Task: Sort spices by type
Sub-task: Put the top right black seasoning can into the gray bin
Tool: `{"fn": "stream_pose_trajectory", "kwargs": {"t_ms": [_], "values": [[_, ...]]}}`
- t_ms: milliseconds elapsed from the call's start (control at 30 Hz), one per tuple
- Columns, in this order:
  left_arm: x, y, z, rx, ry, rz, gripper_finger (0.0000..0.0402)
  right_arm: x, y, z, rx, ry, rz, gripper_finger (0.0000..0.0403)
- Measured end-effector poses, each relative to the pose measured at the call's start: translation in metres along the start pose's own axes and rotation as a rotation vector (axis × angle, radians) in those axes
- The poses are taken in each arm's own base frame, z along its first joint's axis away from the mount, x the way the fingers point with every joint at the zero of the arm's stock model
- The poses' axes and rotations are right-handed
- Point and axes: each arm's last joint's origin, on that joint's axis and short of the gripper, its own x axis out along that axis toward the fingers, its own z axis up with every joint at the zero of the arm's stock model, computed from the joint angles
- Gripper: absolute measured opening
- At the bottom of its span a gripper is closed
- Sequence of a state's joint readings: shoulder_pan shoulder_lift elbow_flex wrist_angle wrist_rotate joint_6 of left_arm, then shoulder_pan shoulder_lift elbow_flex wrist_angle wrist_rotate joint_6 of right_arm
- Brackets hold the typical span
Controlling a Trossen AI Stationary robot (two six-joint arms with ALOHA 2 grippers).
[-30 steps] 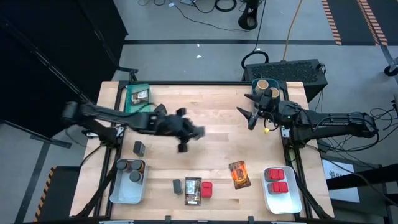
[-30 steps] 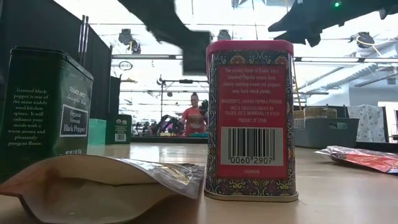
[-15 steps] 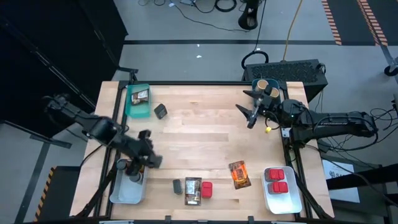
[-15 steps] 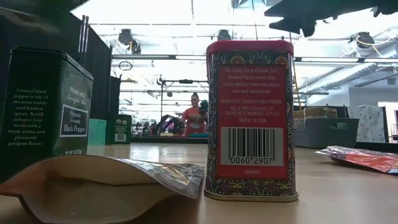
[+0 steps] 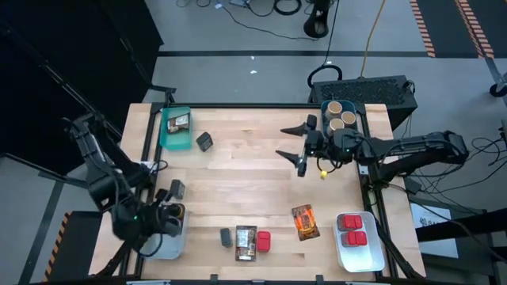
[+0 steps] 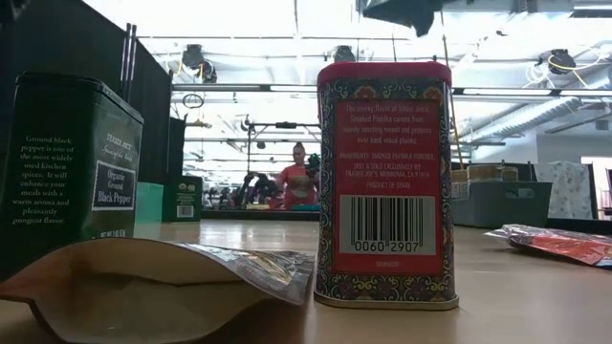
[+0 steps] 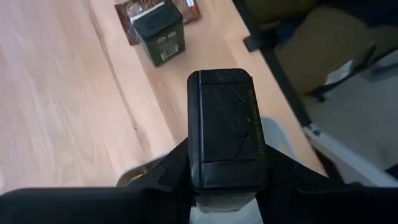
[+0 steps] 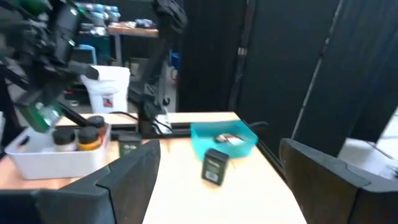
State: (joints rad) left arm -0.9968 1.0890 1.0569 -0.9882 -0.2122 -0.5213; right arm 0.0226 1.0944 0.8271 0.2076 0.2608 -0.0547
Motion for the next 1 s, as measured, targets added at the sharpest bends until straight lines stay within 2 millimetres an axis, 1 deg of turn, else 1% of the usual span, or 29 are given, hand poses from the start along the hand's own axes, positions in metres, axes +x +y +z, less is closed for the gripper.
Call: {"fn": "stream_pose_trajectory", "kwargs": {"t_ms": [100, 200, 333, 500, 567, 700, 867, 1000], "values": [[0.006, -0.009, -0.014, 0.015, 0.018, 0.019, 0.0128, 0.003, 0.005, 0.009, 0.015, -0.021, 0.017, 0.0312], [0.01, -0.02, -0.024, 0.02, 0.013, 0.003, 0.0128, 0.006, 0.011, 0.011, 0.02, -0.021, 0.035, 0.0312], [0.007, -0.033, -0.026, 0.044, -0.067, -0.027, 0.0128, 0.011, 0.015, 0.01, 0.046, -0.009, 0.043, 0.0312], [0.005, -0.039, -0.032, 0.058, -0.104, 0.015, 0.0128, 0.015, 0.016, 0.007, 0.067, 0.004, 0.04, 0.0312], [0.006, -0.041, -0.034, 0.038, -0.131, 0.034, 0.0128, 0.016, 0.016, 0.006, 0.067, 0.008, 0.041, 0.0312], [0.026, -0.044, -0.047, 0.024, -0.114, 0.091, 0.0128, 0.018, 0.017, 0.003, 0.063, 0.019, 0.041, 0.0312], [0.047, -0.052, -0.052, -0.002, -0.066, 0.131, 0.0128, 0.019, 0.017, 0.002, 0.058, 0.023, 0.045, 0.0312], [0.061, -0.056, -0.054, 0.019, -0.029, 0.169, 0.0128, 0.019, 0.018, 0.002, 0.053, 0.024, 0.047, 0.0312]]}}
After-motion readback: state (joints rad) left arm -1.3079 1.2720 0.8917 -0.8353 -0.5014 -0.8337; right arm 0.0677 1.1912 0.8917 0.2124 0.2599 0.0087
